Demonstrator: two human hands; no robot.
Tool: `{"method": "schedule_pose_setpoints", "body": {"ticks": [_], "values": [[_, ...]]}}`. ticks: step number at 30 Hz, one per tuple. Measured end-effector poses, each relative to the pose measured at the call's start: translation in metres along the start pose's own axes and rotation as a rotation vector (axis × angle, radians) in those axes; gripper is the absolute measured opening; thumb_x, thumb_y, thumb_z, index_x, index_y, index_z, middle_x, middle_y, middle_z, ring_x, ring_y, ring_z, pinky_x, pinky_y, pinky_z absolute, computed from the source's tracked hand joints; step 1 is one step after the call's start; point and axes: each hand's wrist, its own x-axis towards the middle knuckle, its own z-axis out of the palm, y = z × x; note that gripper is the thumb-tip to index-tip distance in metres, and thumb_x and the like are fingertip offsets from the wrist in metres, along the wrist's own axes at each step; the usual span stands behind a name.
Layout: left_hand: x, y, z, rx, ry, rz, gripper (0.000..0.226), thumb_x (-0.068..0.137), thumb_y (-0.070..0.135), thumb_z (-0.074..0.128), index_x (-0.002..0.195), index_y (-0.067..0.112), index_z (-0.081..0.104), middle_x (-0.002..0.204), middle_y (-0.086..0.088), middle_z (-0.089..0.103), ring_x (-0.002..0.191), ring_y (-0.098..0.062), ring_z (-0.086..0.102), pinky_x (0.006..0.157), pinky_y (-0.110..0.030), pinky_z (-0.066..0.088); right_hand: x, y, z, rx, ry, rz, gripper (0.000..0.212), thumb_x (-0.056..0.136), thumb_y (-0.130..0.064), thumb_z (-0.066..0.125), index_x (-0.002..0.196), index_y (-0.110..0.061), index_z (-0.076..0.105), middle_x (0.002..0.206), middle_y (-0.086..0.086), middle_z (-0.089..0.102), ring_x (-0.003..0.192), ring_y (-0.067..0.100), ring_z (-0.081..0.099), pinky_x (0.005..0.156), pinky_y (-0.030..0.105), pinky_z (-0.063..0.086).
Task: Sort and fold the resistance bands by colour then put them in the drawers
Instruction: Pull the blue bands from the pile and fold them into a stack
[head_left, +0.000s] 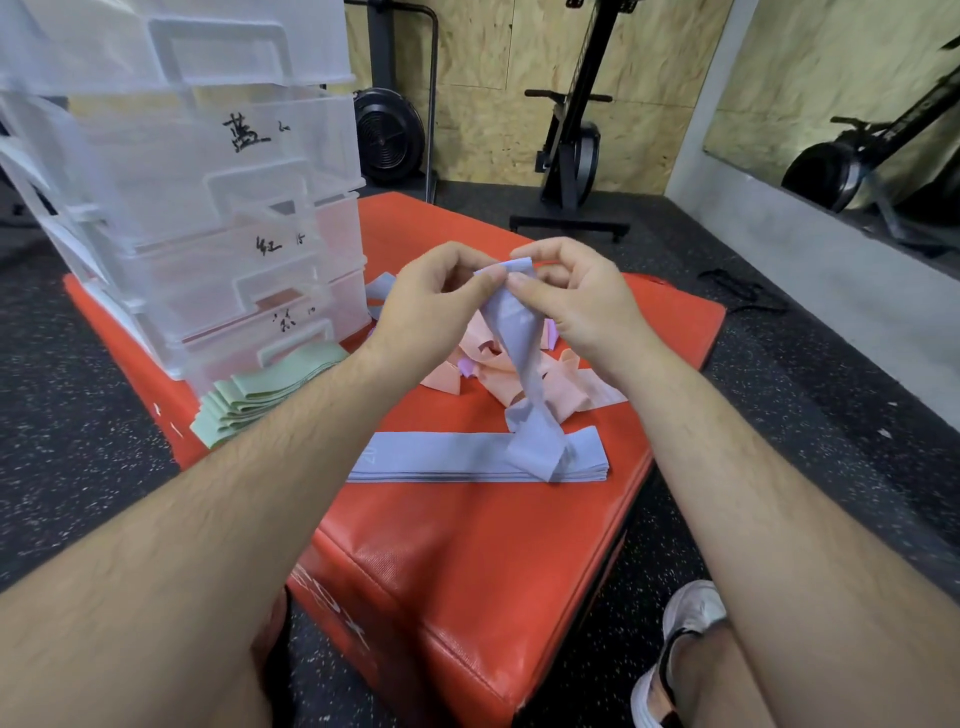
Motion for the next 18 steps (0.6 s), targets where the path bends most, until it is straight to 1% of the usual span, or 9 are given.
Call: {"method": "schedule_pose_setpoints", "body": {"ticks": [2, 3, 5, 6, 9, 11, 14, 16, 18], "values": [[0.001, 0.000, -0.004, 0.036, -0.003, -0.016, 0.012, 0.096, 0.023, 0.062, 0.093, 0.013, 0.069, 0.089, -0.013, 0.069, 0.067, -0.005, 0.060, 0.050, -0.022, 0.051, 0.000, 0.001, 0.001, 0.007, -0.033, 0.025, 0.023, 0.094, -0.019, 0.071, 0.116, -0.019, 0.064, 0.103, 0.018, 0.073, 0.091, 0.023, 0.072, 0.085, 0.038, 0.056], [0.001, 0.000, -0.005, 0.037, -0.004, -0.026, 0.013, 0.097, 0.023, 0.062, 0.093, 0.012, 0.068, 0.087, -0.014, 0.069, 0.065, -0.007, 0.060, 0.051, -0.027, 0.053, 0.000, 0.003, 0.002, 0.009, -0.076, 0.047, 0.025, 0.094, -0.021, 0.071, 0.117, -0.019, 0.063, 0.105, 0.015, 0.073, 0.093, 0.019, 0.071, 0.084, 0.035, 0.056], [0.001, 0.000, -0.008, -0.005, -0.005, -0.055, 0.014, 0.097, 0.021, 0.061, 0.092, 0.009, 0.067, 0.080, -0.014, 0.067, 0.065, -0.012, 0.060, 0.058, -0.035, 0.057, -0.001, 0.008, 0.005, -0.049, -0.167, 0.083, 0.019, 0.096, -0.025, 0.068, 0.113, -0.019, 0.064, 0.104, 0.005, 0.074, 0.093, 0.015, 0.070, 0.083, 0.032, 0.056], [0.001, 0.000, -0.009, -0.020, -0.006, -0.072, 0.014, 0.097, 0.020, 0.060, 0.092, 0.008, 0.067, 0.077, -0.011, 0.065, 0.065, -0.013, 0.060, 0.060, -0.035, 0.056, -0.002, 0.008, 0.007, -0.106, -0.188, 0.086, 0.013, 0.097, -0.026, 0.066, 0.107, -0.017, 0.065, 0.097, 0.001, 0.073, 0.087, 0.012, 0.068, 0.079, 0.032, 0.054], [-0.001, 0.002, -0.013, 0.029, -0.043, -0.121, 0.011, 0.096, 0.021, 0.062, 0.091, 0.012, 0.067, 0.076, 0.004, 0.063, 0.058, -0.004, 0.056, 0.054, -0.021, 0.048, -0.003, 0.013, 0.013, -0.184, -0.194, 0.077, 0.018, 0.097, -0.027, 0.065, 0.094, -0.009, 0.063, 0.082, 0.009, 0.064, 0.074, 0.012, 0.055, 0.069, 0.040, 0.047], [-0.004, 0.003, -0.017, 0.073, -0.088, -0.136, 0.012, 0.093, 0.025, 0.067, 0.089, 0.013, 0.067, 0.067, 0.013, 0.060, 0.049, 0.000, 0.052, 0.048, -0.014, 0.041, -0.006, 0.009, 0.017, -0.210, -0.198, 0.078, 0.025, 0.096, -0.030, 0.066, 0.092, -0.006, 0.059, 0.080, 0.005, 0.057, 0.072, 0.013, 0.051, 0.066, 0.036, 0.043], [-0.006, 0.002, -0.023, 0.131, -0.121, -0.128, 0.013, 0.092, 0.026, 0.068, 0.080, 0.023, 0.066, 0.056, 0.020, 0.058, 0.047, 0.000, 0.052, 0.051, -0.014, 0.041, -0.007, 0.007, 0.021, -0.215, -0.224, 0.091, 0.037, 0.092, -0.037, 0.070, 0.103, -0.003, 0.060, 0.092, 0.007, 0.068, 0.080, 0.019, 0.064, 0.071, 0.037, 0.052], [-0.007, 0.002, -0.027, 0.133, -0.109, -0.138, 0.016, 0.092, 0.022, 0.068, 0.077, 0.024, 0.066, 0.057, 0.023, 0.060, 0.050, 0.000, 0.053, 0.052, -0.014, 0.043, -0.009, 0.007, 0.021, -0.200, -0.269, 0.095, 0.025, 0.091, -0.032, 0.073, 0.101, -0.012, 0.063, 0.098, 0.007, 0.072, 0.087, 0.020, 0.069, 0.076, 0.039, 0.056], [-0.008, 0.000, -0.032, 0.101, -0.094, -0.161, 0.013, 0.092, 0.019, 0.069, 0.080, 0.015, 0.067, 0.061, 0.022, 0.062, 0.054, -0.005, 0.054, 0.054, -0.018, 0.044, -0.012, 0.009, 0.020, -0.181, -0.325, 0.114, 0.016, 0.090, -0.024, 0.075, 0.099, -0.016, 0.065, 0.098, 0.010, 0.074, 0.087, 0.019, 0.072, 0.077, 0.038, 0.056]]}}
